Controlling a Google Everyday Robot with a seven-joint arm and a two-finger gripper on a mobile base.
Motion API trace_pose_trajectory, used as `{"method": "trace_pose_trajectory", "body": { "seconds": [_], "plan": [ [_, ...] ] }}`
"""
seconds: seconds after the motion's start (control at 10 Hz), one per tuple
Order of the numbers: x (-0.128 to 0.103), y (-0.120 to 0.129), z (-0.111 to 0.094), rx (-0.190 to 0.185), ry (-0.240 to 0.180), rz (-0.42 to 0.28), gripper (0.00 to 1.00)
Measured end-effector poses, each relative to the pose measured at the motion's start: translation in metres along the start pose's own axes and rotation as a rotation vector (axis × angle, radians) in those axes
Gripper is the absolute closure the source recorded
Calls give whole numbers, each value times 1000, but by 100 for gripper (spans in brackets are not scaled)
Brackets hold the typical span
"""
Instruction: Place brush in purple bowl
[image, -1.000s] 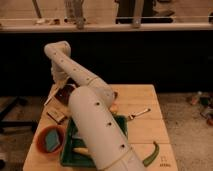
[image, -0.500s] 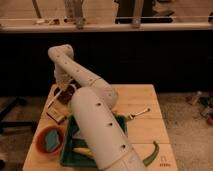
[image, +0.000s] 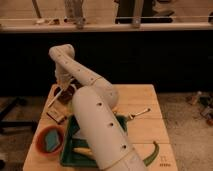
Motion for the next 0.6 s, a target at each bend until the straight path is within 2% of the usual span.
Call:
{"method": "trace_pose_trajectory", "body": {
  "seconds": [0.6],
  "plan": [
    [3, 0, 4, 1, -8, 4, 100]
  ]
}}
